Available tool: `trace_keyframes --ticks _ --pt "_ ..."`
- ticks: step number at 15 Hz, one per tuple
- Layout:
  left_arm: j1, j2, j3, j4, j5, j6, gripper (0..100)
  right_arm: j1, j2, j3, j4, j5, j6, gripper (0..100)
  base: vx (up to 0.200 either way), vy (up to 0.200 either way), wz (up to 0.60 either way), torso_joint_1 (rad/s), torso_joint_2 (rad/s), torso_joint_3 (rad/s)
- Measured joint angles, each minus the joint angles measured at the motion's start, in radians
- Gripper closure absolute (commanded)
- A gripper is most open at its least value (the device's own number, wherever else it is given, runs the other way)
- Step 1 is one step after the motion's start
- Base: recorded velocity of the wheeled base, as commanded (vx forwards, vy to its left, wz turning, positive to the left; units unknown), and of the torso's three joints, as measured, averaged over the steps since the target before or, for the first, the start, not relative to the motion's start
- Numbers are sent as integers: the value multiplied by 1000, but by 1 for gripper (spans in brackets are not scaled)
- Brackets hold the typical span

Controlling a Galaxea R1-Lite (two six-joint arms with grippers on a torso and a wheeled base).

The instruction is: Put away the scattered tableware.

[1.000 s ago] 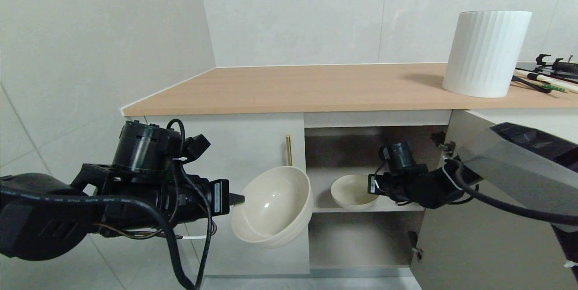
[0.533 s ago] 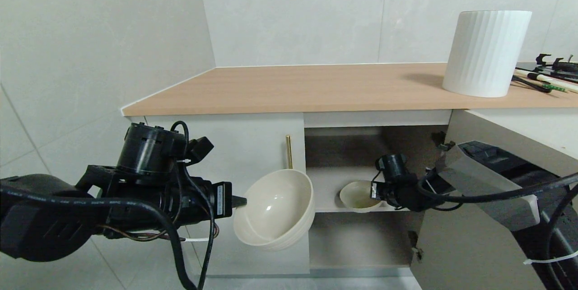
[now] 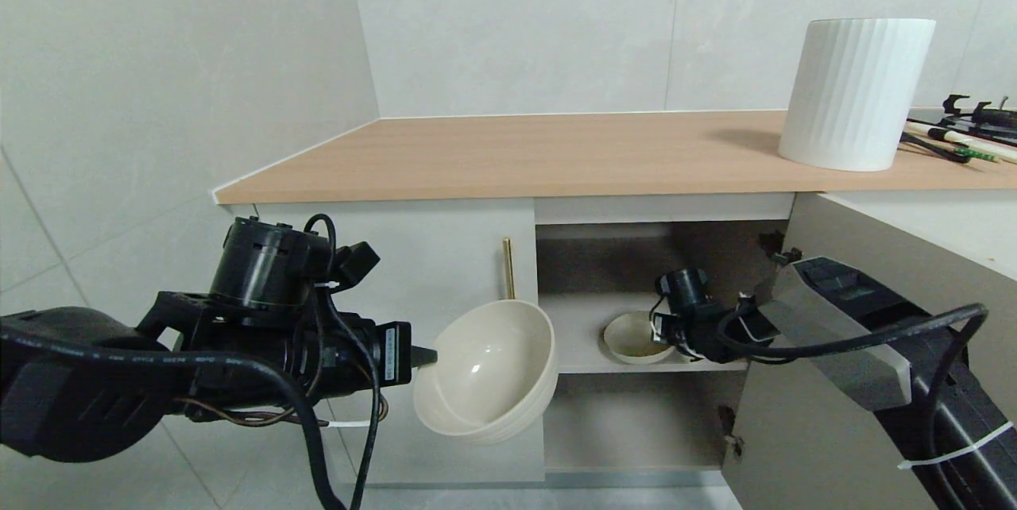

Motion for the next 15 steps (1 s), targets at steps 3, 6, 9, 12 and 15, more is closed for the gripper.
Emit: trace_keyframes --ticks 3,6,9,12,15 --pt "-5 2 0 0 1 0 100 0 32 -55 1 -8 0 100 0 0 0 0 0 0" --pt "-6 3 0 0 1 0 100 0 55 -89 3 -19 1 100 0 0 0 0 0 0" --pt "-6 4 0 0 2 0 100 1 76 -129 3 -32 1 100 0 0 0 0 0 0" --pt "-6 4 0 0 1 -1 100 0 86 -150 6 -42 1 0 0 0 0 0 0 0" --pt "-6 6 -1 0 1 -1 100 0 98 -174 7 -49 11 0 0 0 0 0 0 0"
